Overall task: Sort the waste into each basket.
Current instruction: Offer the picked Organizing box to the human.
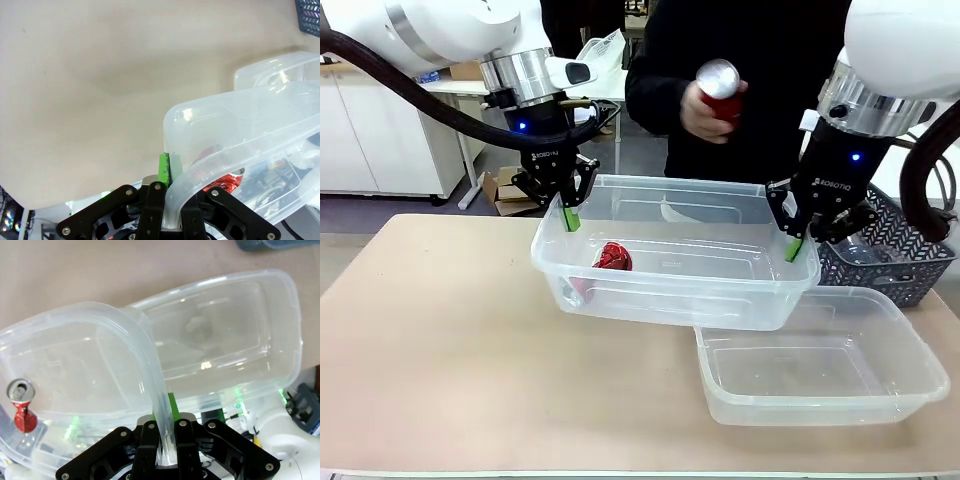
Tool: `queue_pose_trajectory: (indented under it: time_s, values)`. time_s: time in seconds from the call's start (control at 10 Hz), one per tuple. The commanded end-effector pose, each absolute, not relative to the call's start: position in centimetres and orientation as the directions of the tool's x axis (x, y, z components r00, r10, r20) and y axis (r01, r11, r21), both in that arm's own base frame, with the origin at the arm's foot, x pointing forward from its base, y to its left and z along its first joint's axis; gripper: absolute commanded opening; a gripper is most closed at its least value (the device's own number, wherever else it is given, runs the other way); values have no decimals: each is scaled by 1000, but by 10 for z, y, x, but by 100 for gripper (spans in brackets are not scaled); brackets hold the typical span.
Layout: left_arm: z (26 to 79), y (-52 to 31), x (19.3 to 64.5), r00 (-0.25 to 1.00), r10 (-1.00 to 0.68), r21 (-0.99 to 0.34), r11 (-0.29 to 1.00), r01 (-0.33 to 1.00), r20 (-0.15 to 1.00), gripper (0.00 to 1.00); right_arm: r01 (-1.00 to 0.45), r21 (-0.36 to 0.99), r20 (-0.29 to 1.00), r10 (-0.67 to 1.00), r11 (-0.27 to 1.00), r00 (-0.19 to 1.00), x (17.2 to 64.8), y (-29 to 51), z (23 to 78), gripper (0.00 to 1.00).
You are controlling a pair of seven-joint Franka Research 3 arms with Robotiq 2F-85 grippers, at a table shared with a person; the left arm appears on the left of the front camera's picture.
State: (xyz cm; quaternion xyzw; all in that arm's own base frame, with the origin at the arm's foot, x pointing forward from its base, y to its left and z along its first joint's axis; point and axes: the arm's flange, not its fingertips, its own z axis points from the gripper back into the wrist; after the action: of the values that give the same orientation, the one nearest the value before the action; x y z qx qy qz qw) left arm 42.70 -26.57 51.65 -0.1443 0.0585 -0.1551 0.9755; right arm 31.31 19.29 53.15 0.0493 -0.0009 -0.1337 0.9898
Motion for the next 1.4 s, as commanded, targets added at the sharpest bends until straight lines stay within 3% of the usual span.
queue_pose_trajectory:
  time_s: [0.0,1.3]
  values:
    - [525,-266,425,943,-327,-321,901,291,-65,3,267,83,-5,-268,960,963,317,188,532,4]
    - [525,-266,425,943,-327,-321,901,291,-65,3,267,83,-5,-268,960,963,317,188,532,4]
